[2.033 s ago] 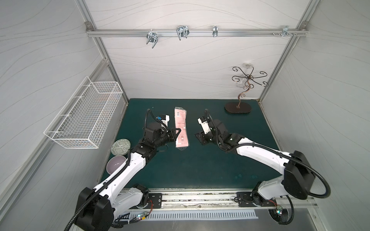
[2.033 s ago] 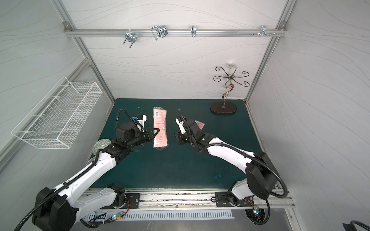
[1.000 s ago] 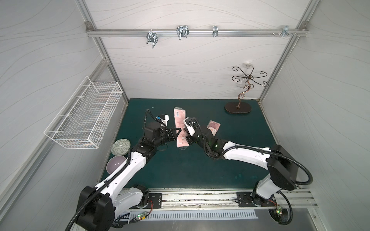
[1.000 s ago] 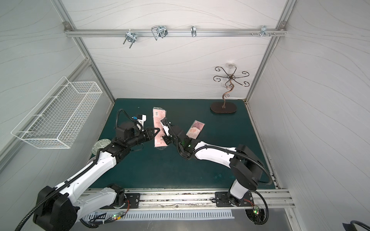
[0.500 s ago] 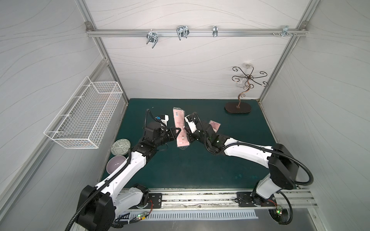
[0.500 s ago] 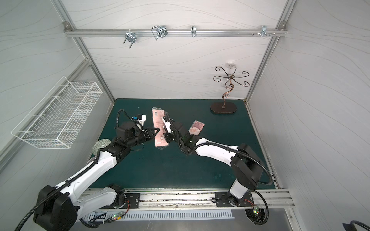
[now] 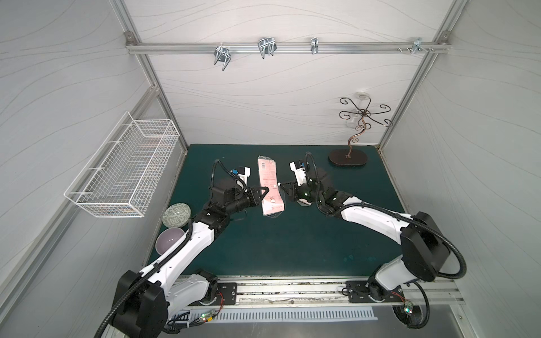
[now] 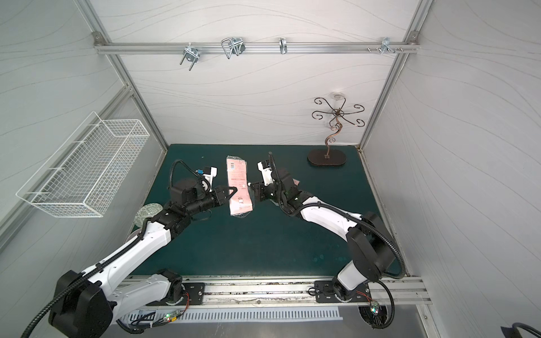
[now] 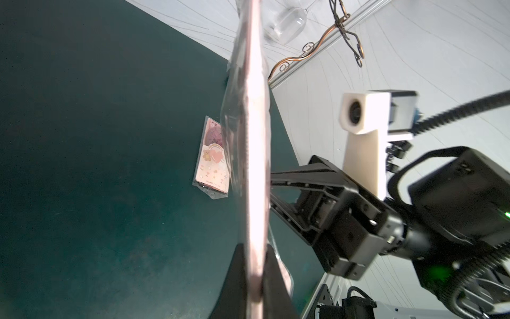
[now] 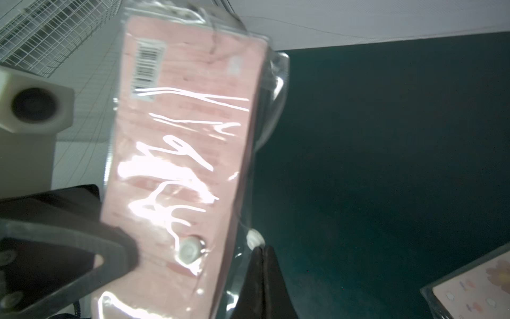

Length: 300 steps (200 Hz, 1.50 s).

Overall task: Open the ruler set and take out the ruler
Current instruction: Open the ruler set bag.

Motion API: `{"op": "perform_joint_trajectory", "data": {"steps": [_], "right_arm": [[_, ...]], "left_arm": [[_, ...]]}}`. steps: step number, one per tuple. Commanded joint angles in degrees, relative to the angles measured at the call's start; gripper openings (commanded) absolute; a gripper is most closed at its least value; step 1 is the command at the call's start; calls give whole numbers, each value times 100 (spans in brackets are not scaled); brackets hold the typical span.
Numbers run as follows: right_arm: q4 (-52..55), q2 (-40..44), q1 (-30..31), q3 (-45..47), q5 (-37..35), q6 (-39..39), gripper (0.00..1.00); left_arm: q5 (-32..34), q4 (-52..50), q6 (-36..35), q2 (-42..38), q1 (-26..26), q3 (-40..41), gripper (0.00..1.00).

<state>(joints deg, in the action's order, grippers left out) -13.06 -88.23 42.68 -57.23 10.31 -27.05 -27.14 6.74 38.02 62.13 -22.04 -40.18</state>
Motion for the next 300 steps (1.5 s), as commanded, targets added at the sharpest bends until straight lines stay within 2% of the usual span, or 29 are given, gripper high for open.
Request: {"op": "perform_joint_trajectory", "data": {"steps": [1,36,52,67,82,92,133,152,190,300], "right_arm": [[178,24,-282,97,-292,-489,0],[-392,173,-390,321,492,-636,0],[-583,373,-445,453,837,-680,0],[-496,580,-489,509,1000,-619,0],[-531,738,-547,598,1263,-615,0],[-462,822,-538,629,1355,-556,0],[-330,1044,-533,1101,1095,-296,0],[-627,958,-536,1367,1083,-397,0],[-1290,710,-525,1687,869,-753,0],[-2342,-248,-375,1778,523,-1767,0]], "left_arm": [[-308,409,-142,-205,-28,-23,0],[-191,565,-164,-189,-28,95,0],[43,291,-310,-148,-19,50,23],[302,101,-390,-93,-19,26,51],[339,125,-419,11,-19,53,56],[317,135,-410,123,-15,38,65],[32,194,-276,506,-19,-5,65],[-279,504,-152,882,-19,59,71],[-821,1202,278,1693,-35,120,73],[-828,1182,107,2716,-213,-33,71]]}}
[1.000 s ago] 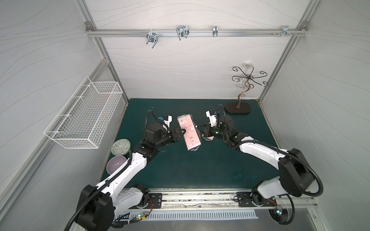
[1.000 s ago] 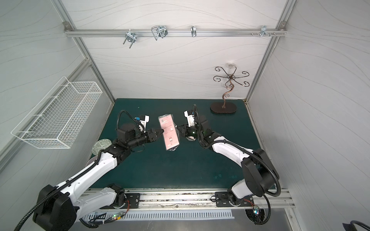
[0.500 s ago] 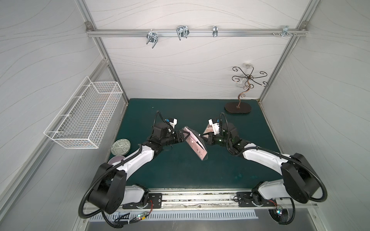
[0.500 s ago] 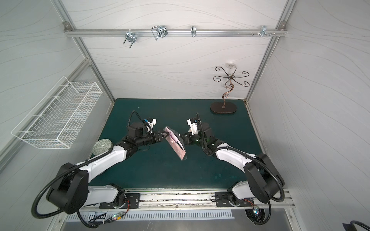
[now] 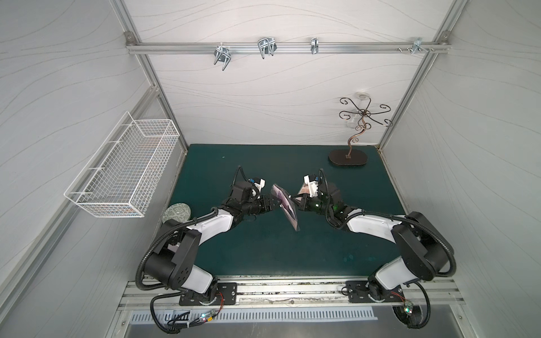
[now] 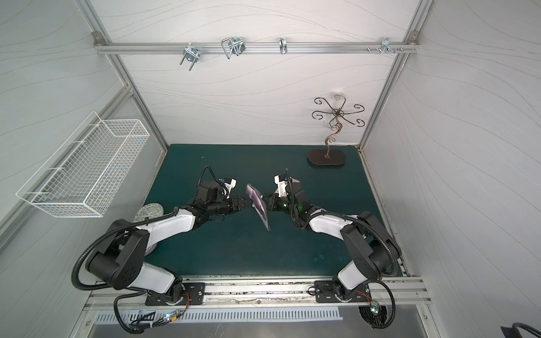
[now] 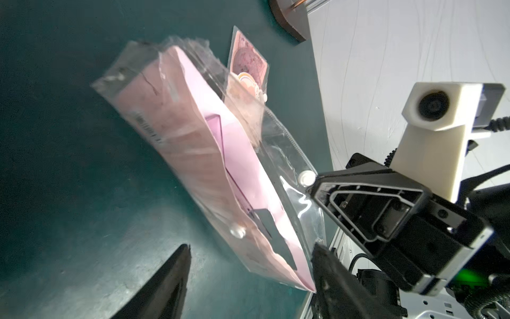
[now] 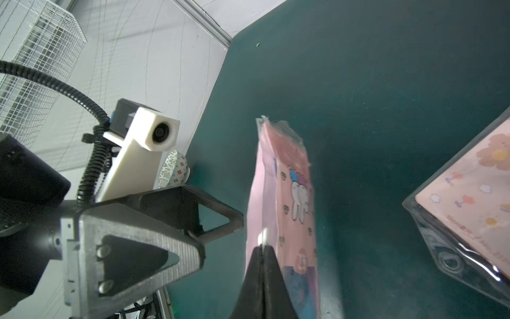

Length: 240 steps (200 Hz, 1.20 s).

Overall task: Open the ruler set and take out the ruler
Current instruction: Open the ruler set bag.

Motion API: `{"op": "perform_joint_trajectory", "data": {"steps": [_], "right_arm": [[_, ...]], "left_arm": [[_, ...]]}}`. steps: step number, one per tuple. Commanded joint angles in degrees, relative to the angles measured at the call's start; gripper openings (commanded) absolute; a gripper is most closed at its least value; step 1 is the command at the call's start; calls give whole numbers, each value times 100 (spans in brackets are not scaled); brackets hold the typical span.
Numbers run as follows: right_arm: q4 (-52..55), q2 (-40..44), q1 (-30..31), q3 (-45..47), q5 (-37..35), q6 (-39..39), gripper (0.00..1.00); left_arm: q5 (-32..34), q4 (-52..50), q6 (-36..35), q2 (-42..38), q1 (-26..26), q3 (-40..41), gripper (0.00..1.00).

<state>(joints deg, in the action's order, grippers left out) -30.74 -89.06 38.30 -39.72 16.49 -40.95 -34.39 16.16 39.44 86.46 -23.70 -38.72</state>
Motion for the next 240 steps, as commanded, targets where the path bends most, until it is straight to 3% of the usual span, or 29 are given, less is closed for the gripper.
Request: {"op": "perform_joint_trajectory", "data": {"steps": [1,37,99,122,160,195,212,240], "right_arm": [[-578,-169,62,31,-94,-382,0],[-870,-321,150,71,-50,-818,0],[-1242,-514,182,207,58,-1111,0],[-1360,-569,204,229,69,-1197,0],[-1493,-682,260,200,144,-1279,0],[-1564,-687,248,274,98,-1349,0],[-1632,-736,206,281,160,-1429,0],[-1590,-840,133,171,382,-1621,0]], "left_arm": [[-103,243,-34,292,-51,-179,71],[-136,611,63,670,-108,-112,60],[-7,754,149,924,-117,-151,61],[52,697,136,1026,-114,-201,51],[132,356,94,1367,-117,-384,12],[396,22,18,1299,-117,-443,10],[540,-184,-109,1198,-117,-463,0],[665,-971,-307,918,-115,-725,0]]}}
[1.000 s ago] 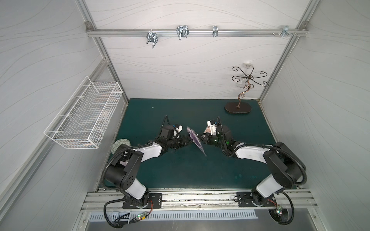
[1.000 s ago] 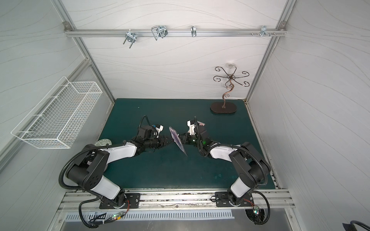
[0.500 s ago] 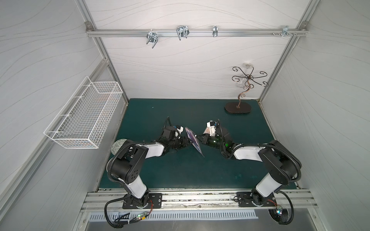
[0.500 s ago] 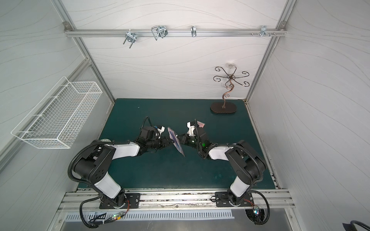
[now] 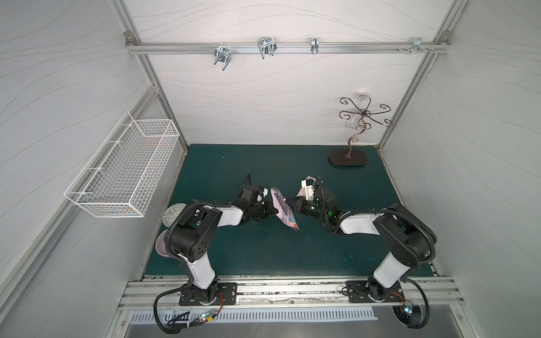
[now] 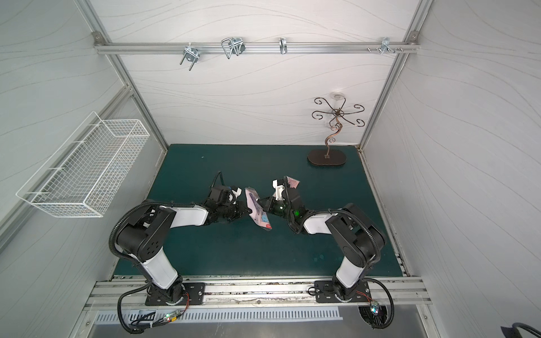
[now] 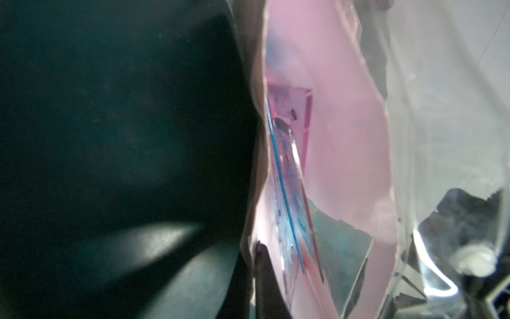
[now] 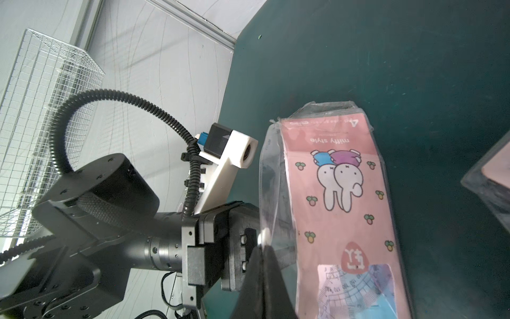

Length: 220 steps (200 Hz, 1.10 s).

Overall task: Open the ruler set and take out the ruler
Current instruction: Open the ruler set bag.

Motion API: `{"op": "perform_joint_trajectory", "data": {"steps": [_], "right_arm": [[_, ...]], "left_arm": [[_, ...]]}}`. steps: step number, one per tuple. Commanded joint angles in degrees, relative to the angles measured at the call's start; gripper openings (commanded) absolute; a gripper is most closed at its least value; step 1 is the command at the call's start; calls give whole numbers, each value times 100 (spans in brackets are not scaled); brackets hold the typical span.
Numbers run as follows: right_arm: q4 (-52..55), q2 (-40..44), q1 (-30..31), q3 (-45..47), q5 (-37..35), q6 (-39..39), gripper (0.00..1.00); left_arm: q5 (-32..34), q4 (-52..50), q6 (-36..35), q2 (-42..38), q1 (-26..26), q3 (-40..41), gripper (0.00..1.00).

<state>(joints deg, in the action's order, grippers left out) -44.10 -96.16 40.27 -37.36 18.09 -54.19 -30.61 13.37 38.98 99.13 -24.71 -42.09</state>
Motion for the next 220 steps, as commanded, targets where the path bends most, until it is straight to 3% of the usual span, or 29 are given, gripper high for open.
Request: {"op": "perform_joint_trajectory", "data": {"steps": [1,46,73,124,167,188,220], "right_arm": [[-252,-130,-63,-67,226,-299,0],[825,-260,-20,-715,645,63,0],[1343,-333,37,-963,656,329,0],[2874,-332,303,-1809,654,1288,19],[3614,486,390,-1843,91,1794,27],[3516,660,326,-1919,532,1511,29],[2351,130,253,-1873,1470,345,19]], "left_arm": [[298,-728,-274,-364,-15,-406,0],[981,-2909,-912,-1206,-21,-1136,0],[1451,-4165,-1301,-1323,-23,-1701,0],[1653,-5481,-1967,-870,-20,-2327,0],[1766,-6116,-2345,-507,-20,-2746,0],[1720,-6232,-2403,-392,-19,-2873,0],[1906,-6373,-2435,-259,-81,-3067,0]]}}
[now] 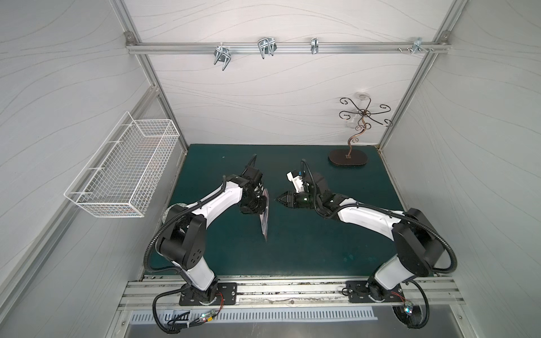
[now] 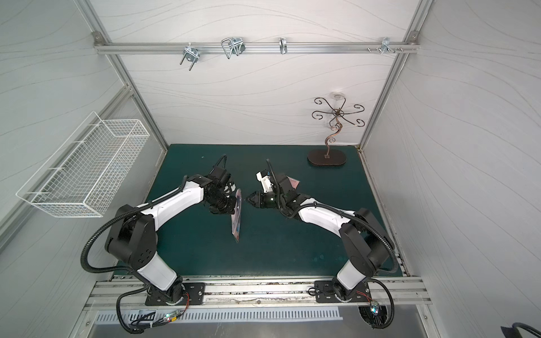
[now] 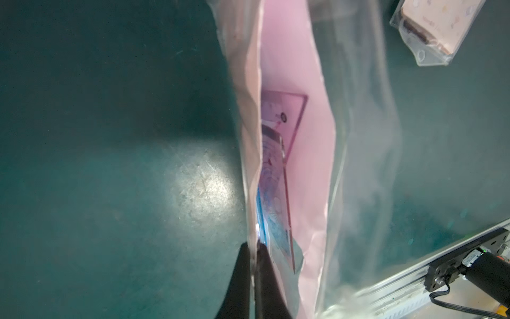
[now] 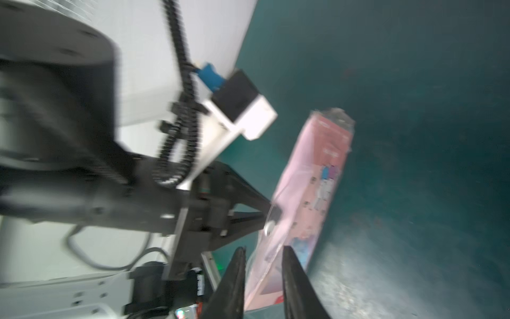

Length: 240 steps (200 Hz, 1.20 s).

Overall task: Open the ruler set and take out the ruler
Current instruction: Open the ruler set bag.

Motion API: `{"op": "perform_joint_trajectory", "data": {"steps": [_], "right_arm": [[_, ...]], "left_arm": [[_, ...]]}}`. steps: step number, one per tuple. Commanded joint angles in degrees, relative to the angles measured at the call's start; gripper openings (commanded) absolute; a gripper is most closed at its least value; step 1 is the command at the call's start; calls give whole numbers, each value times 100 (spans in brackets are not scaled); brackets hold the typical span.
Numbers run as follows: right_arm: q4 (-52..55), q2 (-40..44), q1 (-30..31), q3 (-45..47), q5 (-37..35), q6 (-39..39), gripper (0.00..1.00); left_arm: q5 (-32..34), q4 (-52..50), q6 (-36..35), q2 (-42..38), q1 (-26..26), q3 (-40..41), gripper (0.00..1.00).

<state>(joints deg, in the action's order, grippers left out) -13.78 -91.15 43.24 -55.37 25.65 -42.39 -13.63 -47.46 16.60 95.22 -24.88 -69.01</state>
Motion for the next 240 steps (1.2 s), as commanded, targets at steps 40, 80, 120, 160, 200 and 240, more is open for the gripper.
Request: {"op": "perform_joint_trajectory", "data": {"steps": [40,80,120,160,200,240], "right_arm": [[-1014,-861,121,-377,564,-1221,16],[-1476,-1232,56,-471,413,-1566,13],[-1681,-1699,61,-728,367,-1762,13],[-830,-1745,103,-1011,155,-1192,14],[-325,-1697,120,-749,-3,-696,13],[-174,-1818,120,-481,-111,-293,13]], "left_arm": [[411,-410,-159,216,-190,-519,0],[761,-570,-100,223,-385,-670,0],[1314,-696,40,139,-597,-757,0],[1811,-844,115,82,-743,-851,0],[2172,-792,124,-208,-745,-798,0],[2445,-722,142,-387,-739,-774,0]]}}
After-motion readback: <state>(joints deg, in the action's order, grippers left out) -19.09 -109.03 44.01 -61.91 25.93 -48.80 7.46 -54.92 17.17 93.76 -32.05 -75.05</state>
